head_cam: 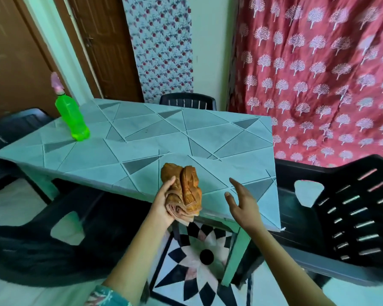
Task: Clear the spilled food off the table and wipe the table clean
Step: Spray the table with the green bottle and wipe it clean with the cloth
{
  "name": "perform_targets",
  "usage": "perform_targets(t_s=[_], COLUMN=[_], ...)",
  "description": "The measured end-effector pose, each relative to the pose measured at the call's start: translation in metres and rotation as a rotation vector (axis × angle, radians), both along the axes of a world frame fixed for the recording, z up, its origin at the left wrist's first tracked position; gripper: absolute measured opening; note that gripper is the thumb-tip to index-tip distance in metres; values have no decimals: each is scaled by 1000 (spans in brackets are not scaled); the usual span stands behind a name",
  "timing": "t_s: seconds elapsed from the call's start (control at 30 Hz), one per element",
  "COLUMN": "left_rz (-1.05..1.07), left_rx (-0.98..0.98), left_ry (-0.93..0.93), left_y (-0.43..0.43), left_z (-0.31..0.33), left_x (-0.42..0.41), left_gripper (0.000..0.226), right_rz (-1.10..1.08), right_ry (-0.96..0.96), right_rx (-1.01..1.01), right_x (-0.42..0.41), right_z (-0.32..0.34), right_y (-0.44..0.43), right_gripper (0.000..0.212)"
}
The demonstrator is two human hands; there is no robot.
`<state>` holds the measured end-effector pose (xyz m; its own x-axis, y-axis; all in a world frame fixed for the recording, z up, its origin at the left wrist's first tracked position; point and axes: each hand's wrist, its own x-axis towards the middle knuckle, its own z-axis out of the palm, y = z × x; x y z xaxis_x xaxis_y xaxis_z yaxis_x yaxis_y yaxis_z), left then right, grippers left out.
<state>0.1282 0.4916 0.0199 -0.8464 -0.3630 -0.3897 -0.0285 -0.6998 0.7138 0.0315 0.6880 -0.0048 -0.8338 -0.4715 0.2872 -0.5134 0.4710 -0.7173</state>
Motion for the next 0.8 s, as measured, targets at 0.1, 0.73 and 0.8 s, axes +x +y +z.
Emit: perform_targets(t_s=[0.1,0.73,0.8], left_rz=[-28,-213,-273], left_rx=[-87,-1431,-1550], left_ry=[-39,-346,-387], left_y=[-26,23,45], left_z=[1,-34,-40], left_x=[-25,-283,-297], left_gripper=[75,35,36], right_rz=[-53,-287,-301], right_ry=[-12,-72,-91], right_rx=[26,207,207], right_x=[-12,-143,-152], right_z=[0,-33,-41], right_y=[-16,36,49], right_gripper=[61,57,60])
